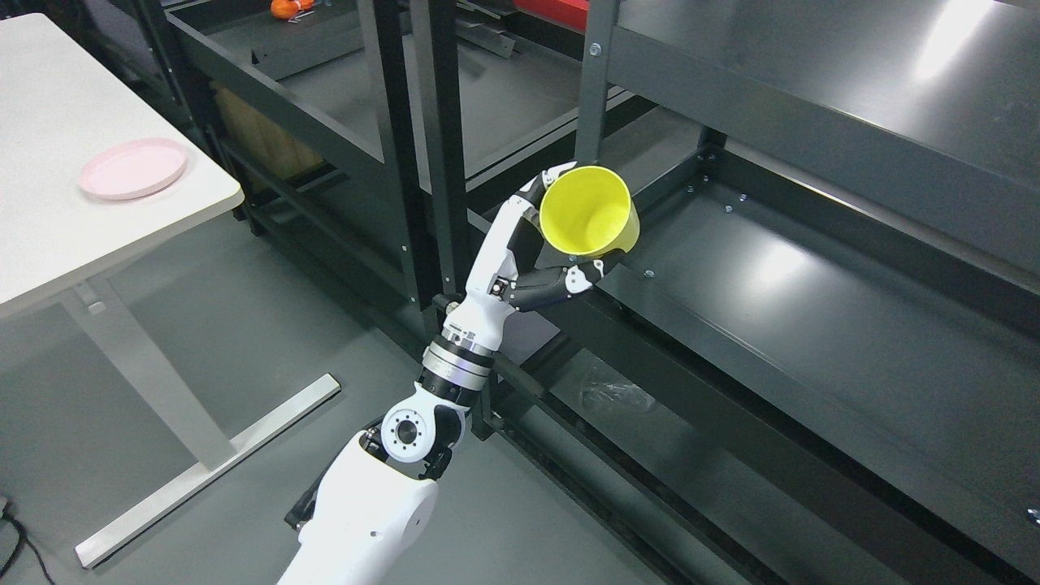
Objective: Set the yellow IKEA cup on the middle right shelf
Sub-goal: 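Carry the cup toward the black shelving while the robot turns, then extend the left arm to set the cup on the shelf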
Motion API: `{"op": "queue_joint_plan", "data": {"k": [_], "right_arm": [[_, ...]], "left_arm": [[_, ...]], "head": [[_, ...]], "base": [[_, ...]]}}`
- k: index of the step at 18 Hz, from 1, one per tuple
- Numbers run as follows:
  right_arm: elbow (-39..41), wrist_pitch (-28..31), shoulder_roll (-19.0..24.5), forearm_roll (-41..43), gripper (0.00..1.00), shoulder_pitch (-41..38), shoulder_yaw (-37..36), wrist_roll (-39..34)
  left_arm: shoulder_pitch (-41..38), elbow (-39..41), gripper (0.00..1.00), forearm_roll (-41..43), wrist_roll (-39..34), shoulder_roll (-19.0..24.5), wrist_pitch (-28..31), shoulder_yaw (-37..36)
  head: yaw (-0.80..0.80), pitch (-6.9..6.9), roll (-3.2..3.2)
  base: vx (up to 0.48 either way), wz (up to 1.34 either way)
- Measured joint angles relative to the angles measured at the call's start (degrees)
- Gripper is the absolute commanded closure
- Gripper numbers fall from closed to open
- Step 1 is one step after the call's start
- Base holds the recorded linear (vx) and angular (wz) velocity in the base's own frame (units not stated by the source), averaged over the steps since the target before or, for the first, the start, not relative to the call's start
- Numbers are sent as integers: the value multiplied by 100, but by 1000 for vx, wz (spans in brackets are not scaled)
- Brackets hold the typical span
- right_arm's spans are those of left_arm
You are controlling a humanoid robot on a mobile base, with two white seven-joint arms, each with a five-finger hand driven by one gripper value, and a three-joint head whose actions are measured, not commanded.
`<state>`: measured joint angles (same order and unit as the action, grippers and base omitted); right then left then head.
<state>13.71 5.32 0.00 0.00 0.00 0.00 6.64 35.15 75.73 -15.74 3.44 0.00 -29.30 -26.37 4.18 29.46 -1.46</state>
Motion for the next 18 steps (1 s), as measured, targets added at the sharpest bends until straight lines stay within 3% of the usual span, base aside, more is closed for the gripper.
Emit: {"op": "queue_joint_plan", "data": {"k": [13, 18], "right_arm": [[0, 0, 0, 0, 1, 0, 0, 0], [0, 0, 0, 0, 1, 1, 0, 0]], "left_arm": [[1136, 676, 100, -165, 3, 0, -198, -635], [1747, 806, 100, -304, -511, 0, 443, -644]], "head": [[0, 0, 0], [0, 0, 0]], "base": [[-27, -169], [5, 15]]}}
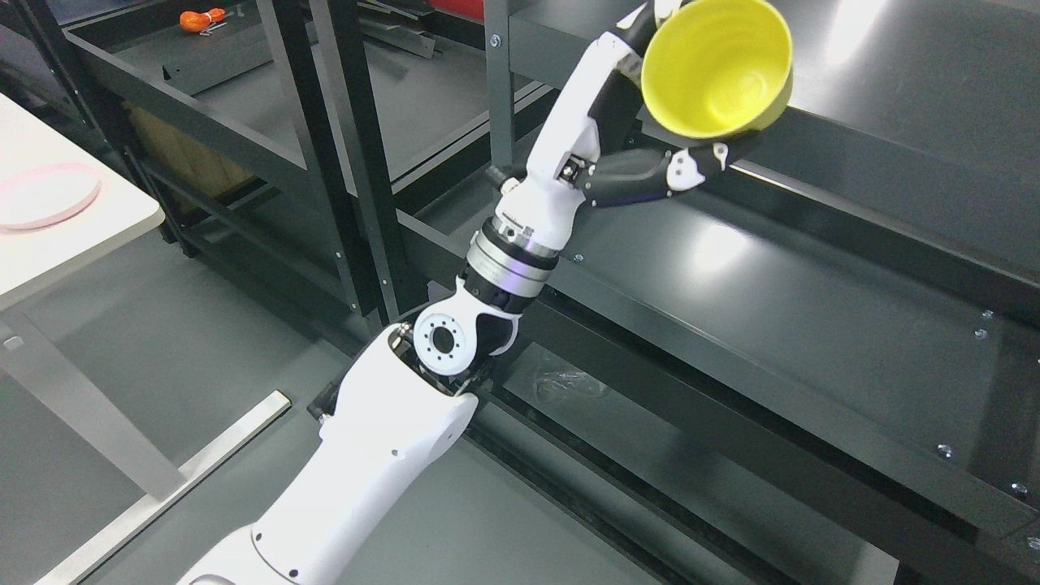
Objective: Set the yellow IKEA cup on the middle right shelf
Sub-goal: 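Extend the left arm to set the cup on the shelf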
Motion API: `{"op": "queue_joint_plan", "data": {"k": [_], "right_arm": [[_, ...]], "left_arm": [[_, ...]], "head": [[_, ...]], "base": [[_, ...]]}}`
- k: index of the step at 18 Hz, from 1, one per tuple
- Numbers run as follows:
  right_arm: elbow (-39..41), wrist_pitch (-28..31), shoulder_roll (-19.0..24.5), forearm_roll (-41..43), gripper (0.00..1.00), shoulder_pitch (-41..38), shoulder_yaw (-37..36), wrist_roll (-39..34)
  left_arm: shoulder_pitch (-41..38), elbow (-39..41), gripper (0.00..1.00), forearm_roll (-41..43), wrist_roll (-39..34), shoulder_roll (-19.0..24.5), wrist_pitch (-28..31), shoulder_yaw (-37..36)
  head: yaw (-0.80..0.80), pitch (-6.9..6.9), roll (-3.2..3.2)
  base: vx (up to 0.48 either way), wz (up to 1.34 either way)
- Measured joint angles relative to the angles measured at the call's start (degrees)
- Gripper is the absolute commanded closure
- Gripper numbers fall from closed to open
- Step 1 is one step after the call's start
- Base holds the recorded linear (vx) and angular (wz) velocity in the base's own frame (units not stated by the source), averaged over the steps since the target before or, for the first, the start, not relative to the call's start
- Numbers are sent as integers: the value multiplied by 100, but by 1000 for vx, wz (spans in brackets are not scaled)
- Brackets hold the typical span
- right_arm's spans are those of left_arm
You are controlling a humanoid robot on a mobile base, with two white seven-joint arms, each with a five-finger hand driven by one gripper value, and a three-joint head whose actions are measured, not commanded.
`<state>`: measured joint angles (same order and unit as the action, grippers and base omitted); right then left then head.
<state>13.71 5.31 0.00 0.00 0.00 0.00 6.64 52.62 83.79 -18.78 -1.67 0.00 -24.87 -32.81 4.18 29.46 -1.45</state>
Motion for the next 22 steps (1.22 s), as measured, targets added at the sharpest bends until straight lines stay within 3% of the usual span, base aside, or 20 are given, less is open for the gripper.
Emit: {"op": "queue_joint_plan", "data": {"k": [6, 11, 18, 21, 22], "right_arm": [[1, 0, 0, 0, 1, 0, 0, 0], [1, 0, 0, 0, 1, 0, 0, -1], [0, 0, 0, 0, 1, 0, 0, -1], [1, 0, 0, 0, 1, 0, 0, -1], [1, 0, 0, 0, 1, 0, 0, -1]], "left_arm": [[973, -133, 100, -782, -754, 0, 1496, 23], [1719, -542, 100, -2030, -930, 0, 2655, -11], [2516, -1366, 98, -3487, -949, 0, 3167, -262], [2700, -1769, 89, -3784, -953, 0, 3339, -367], [2743, -1896, 81, -3847, -956, 0, 3378, -396]], "head": [[0, 0, 0], [0, 0, 0], [0, 0, 0], [0, 0, 0], [0, 0, 0]], "base": [[-8, -102], [-6, -138], [2, -138], [11, -111], [5, -108]]}}
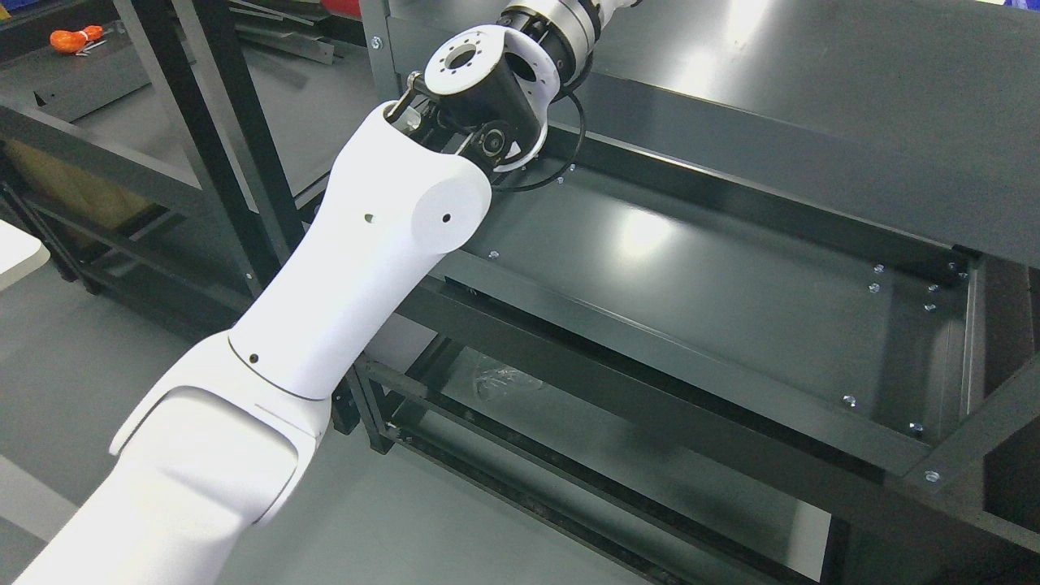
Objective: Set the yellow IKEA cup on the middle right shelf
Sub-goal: 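Extend the left arm to set the cup on the shelf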
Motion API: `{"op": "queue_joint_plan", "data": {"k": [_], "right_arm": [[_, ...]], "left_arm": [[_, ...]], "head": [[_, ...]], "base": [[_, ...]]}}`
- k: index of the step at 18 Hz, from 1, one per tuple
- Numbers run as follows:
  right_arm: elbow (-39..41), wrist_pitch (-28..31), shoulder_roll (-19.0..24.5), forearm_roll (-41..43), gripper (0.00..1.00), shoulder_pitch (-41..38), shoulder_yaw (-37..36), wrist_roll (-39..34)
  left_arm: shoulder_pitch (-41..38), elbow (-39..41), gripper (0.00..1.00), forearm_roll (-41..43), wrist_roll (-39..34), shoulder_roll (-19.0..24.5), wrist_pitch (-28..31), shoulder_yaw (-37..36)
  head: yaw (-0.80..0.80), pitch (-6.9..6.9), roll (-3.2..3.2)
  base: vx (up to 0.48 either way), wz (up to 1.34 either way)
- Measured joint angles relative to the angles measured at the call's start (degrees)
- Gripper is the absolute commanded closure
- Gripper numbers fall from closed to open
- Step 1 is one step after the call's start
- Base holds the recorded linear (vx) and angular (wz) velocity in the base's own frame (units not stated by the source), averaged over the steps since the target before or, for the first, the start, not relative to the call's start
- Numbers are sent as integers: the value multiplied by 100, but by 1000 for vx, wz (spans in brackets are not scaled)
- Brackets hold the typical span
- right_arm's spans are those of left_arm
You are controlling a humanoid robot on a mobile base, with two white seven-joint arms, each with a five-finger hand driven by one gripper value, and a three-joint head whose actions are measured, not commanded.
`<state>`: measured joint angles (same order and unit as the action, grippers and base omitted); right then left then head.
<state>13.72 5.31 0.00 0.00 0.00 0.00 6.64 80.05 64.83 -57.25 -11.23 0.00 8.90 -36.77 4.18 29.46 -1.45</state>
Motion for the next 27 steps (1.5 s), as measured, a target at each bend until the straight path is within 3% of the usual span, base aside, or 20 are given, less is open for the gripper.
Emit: {"op": "queue_joint_plan", "data": {"k": [3, 8, 13, 19, 27], "right_arm": [[0, 0, 0, 0, 1, 0, 0, 0], [0, 0, 0, 0, 1, 0, 0, 0], [0, 0, 0, 0, 1, 0, 0, 0], [-1, 0, 0, 0, 1, 0, 0, 0], [-1, 0, 0, 0, 1, 0, 0, 0]], "left_arm": [[88, -296, 57, -83, -2, 0, 215, -72], [164, -679, 47, 146, 9, 0, 548, -190], [190, -903, 21, 320, 30, 0, 705, -299], [199, -1032, 8, 494, 68, 0, 816, -371], [197, -1084, 2, 596, 81, 0, 831, -431]], "head": [[0, 0, 0], [0, -1, 0], [0, -1, 0], [0, -1, 0], [0, -1, 0]], "base": [[15, -118], [15, -117], [2, -11], [0, 0], [0, 0]]}}
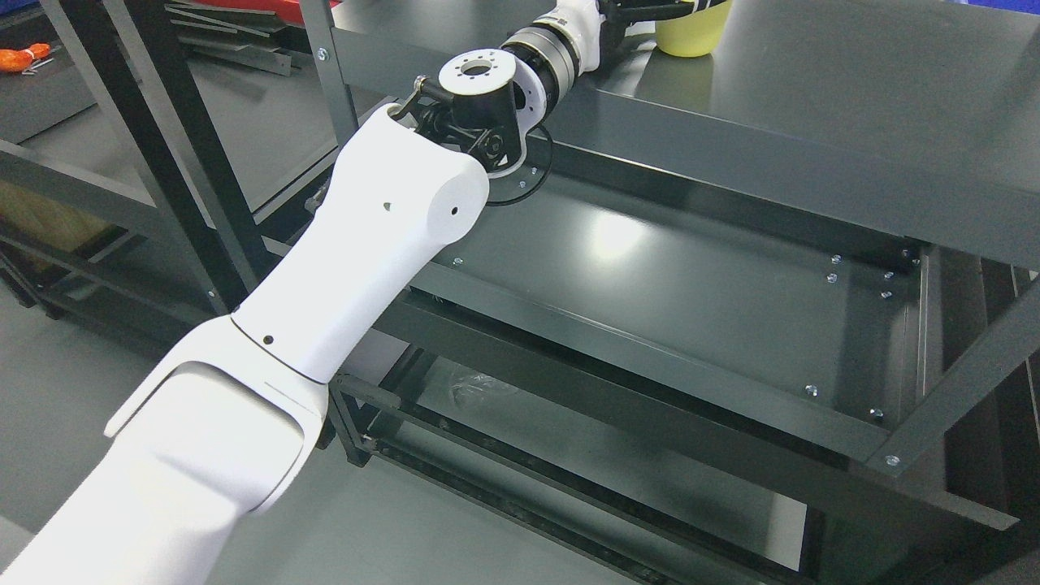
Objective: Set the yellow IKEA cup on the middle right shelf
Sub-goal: 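Extend the left arm to set the cup on the shelf, then open the left hand and pull it back from the cup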
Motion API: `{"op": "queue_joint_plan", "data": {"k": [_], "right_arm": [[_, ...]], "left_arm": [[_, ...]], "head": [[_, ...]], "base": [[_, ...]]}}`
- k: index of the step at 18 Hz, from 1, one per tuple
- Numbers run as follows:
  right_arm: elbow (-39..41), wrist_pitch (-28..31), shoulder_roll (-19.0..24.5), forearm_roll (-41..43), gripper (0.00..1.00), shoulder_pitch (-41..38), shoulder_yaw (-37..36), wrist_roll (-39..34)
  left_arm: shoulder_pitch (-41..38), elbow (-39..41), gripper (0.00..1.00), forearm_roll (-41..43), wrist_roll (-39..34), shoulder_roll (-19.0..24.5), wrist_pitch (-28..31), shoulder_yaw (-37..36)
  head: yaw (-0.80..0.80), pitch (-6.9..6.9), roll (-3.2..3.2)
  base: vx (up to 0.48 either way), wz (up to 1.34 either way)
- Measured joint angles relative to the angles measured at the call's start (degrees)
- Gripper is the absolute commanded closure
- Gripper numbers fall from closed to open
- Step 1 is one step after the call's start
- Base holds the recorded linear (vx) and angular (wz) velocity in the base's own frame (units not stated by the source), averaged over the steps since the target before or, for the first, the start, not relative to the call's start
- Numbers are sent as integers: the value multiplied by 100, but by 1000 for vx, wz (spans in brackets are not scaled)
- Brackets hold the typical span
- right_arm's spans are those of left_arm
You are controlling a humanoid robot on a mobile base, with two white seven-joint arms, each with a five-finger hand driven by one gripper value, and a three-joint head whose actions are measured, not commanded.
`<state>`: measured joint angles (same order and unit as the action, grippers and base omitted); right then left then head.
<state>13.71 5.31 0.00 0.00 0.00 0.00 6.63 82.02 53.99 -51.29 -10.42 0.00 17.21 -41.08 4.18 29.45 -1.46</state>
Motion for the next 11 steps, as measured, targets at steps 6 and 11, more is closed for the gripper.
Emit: {"op": "queue_joint_plan", "data": {"k": [6, 11], "right_arm": [[0, 0, 0, 0, 1, 0, 0, 0], [0, 0, 0, 0, 1, 0, 0, 0]], "left_arm": [[-27, 86, 1, 68, 0, 0, 38, -23], [-71, 226, 1, 268, 0, 0, -27, 0]], "head": [[0, 0, 0], [0, 0, 0]], "base": [[0, 0], [-10, 15]]}}
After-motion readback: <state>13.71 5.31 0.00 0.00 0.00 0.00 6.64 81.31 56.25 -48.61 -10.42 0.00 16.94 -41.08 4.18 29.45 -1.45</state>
